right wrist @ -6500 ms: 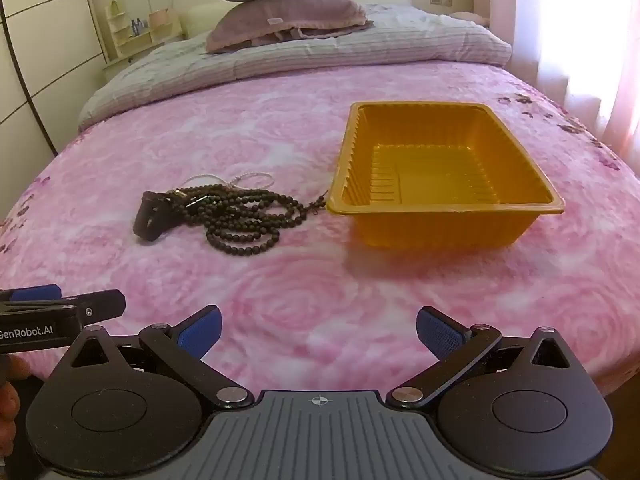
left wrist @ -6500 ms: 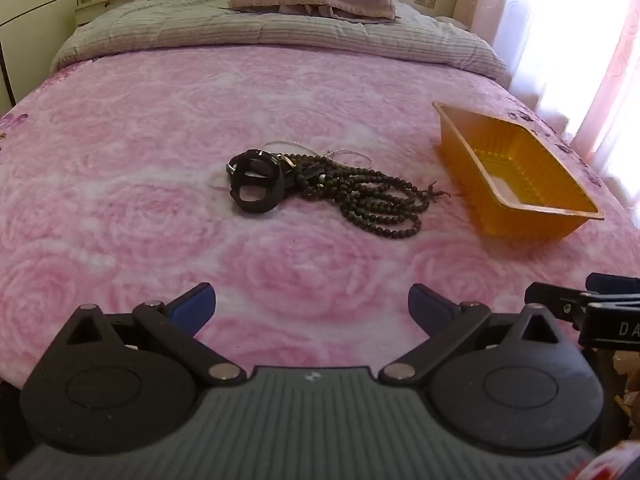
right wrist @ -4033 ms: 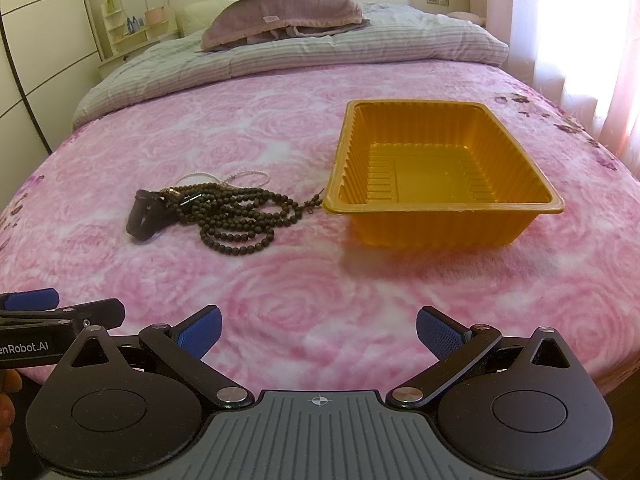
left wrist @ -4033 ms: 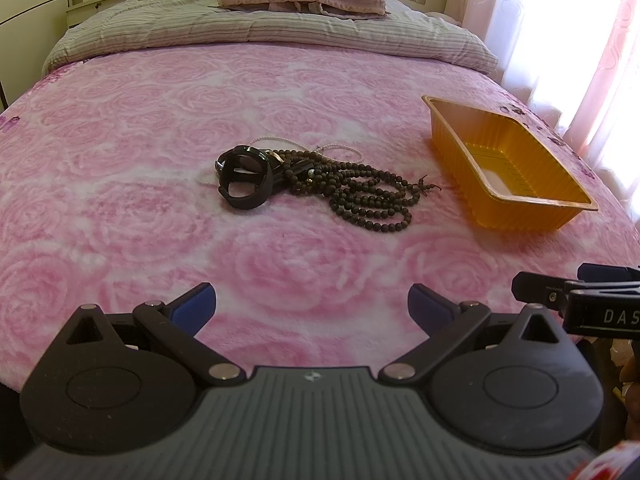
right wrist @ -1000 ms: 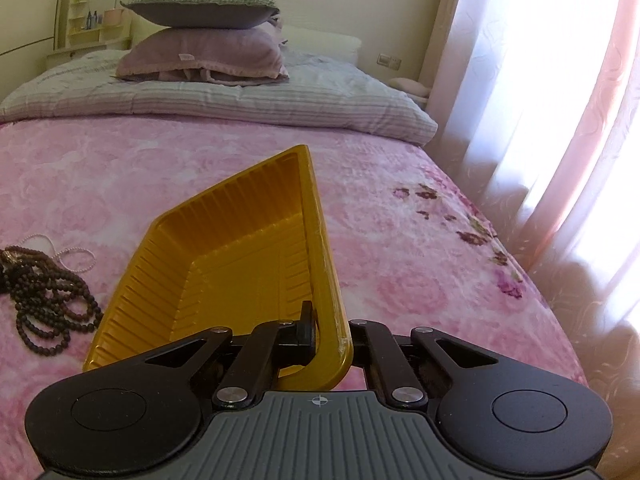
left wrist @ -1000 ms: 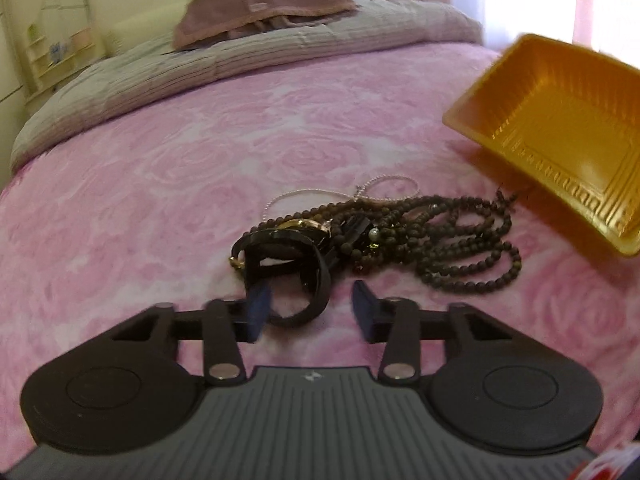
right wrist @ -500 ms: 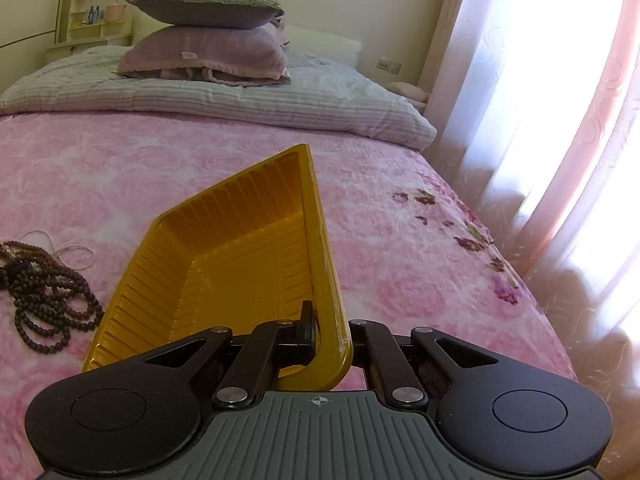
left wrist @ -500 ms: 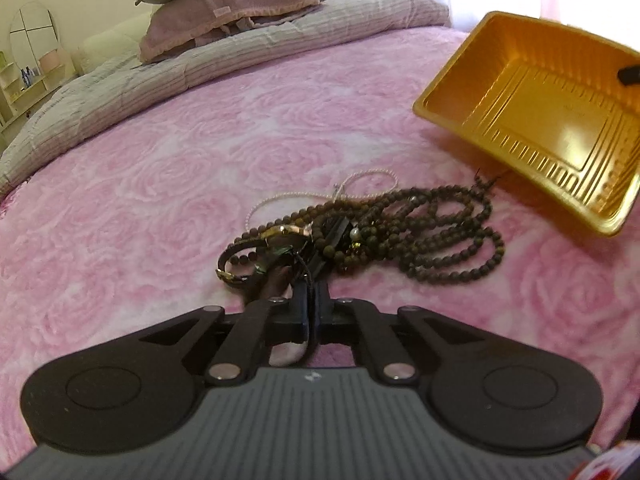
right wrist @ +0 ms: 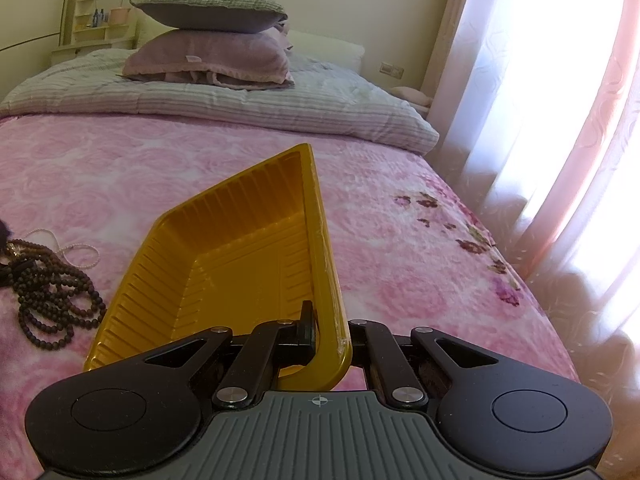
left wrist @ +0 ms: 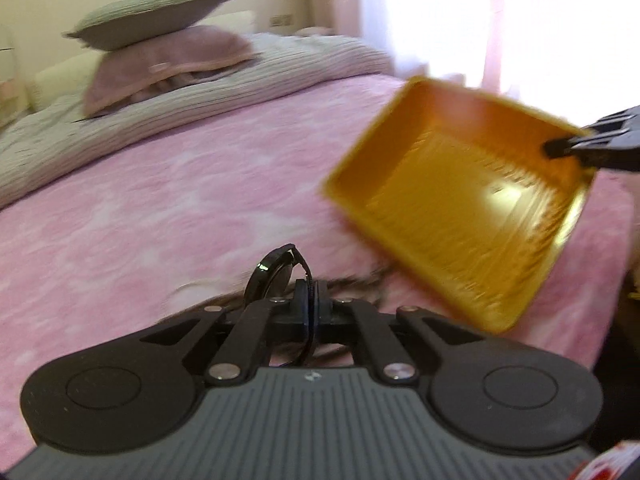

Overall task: Organize jewelry
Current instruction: 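Carry the black bracelet into the orange tray and open the left tool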

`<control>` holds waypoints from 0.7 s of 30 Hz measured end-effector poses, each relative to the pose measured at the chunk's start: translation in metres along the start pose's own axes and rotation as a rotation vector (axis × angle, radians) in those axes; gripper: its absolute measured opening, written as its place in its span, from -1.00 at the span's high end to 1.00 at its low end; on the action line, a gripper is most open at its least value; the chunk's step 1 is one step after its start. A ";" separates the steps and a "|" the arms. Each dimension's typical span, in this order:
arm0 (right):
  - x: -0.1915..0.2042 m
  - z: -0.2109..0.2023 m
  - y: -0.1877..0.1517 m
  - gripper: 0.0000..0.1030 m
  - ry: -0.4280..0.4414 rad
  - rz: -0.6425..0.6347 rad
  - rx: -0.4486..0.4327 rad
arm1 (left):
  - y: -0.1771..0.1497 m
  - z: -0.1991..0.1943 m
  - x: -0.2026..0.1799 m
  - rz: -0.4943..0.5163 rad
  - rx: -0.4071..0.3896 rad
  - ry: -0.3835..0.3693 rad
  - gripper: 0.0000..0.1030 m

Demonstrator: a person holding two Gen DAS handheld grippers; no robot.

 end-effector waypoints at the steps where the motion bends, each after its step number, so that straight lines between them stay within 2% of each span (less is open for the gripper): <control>1: 0.000 0.000 0.000 0.90 0.000 0.003 0.000 | 0.006 0.003 -0.011 0.010 -0.007 -0.025 0.96; 7: 0.000 0.000 0.000 0.90 0.001 0.001 -0.002 | 0.030 0.026 -0.074 0.071 -0.015 -0.166 0.96; 10: 0.000 0.001 0.001 0.90 0.005 0.004 -0.003 | 0.032 0.036 -0.094 0.092 -0.006 -0.209 0.96; 21: 0.000 0.002 0.002 0.90 0.014 0.012 -0.012 | 0.030 0.047 -0.115 0.108 0.006 -0.257 0.89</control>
Point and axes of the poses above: each gripper's, at about its wrist camera, not at the fingertips, and z roughly the way its jaws point, x to its left, y to its top, the point moved 9 cm from there along z, roughly the way its jaws point, and after that the axes turned 15 degrees about x, right-handed, at the moved point
